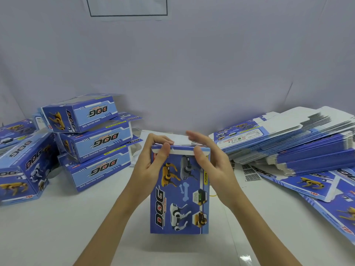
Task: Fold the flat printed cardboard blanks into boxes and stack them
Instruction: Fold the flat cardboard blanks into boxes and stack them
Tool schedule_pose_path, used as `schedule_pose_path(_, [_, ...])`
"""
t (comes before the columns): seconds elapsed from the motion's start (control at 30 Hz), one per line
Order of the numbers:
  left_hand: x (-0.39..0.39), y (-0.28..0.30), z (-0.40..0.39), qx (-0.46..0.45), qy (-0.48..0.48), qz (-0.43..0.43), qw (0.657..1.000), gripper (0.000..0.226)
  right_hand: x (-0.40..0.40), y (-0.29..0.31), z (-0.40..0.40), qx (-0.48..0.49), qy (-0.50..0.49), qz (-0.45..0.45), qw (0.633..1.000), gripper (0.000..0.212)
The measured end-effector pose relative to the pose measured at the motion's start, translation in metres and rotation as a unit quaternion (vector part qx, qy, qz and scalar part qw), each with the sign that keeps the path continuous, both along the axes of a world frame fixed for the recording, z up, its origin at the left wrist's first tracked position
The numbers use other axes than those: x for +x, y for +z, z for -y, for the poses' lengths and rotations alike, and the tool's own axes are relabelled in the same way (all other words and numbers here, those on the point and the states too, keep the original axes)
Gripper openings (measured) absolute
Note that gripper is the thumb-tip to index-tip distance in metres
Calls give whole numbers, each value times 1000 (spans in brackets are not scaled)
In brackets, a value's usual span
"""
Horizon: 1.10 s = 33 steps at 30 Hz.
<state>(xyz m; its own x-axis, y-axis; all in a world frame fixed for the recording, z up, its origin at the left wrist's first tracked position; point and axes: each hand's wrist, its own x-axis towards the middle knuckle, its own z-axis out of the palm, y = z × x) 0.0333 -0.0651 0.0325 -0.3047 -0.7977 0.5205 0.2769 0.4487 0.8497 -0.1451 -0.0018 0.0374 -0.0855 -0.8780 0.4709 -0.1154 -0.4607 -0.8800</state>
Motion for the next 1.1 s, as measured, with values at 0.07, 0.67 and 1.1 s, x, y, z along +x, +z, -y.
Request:
schedule_pose_path(0.07, [1,0,0,-12,32,-21,999,46,-5,-1,3,49,21,-31,998,65])
schedule_pose_path(0.67, [4,-14,14,60,99,96,989,117,12,-15,10,-59,-79,-60,993,41])
schedule_pose_path(1.1, [13,-15,30,222,26,29,974,79,-14,-18,17,137,28,21,990,76])
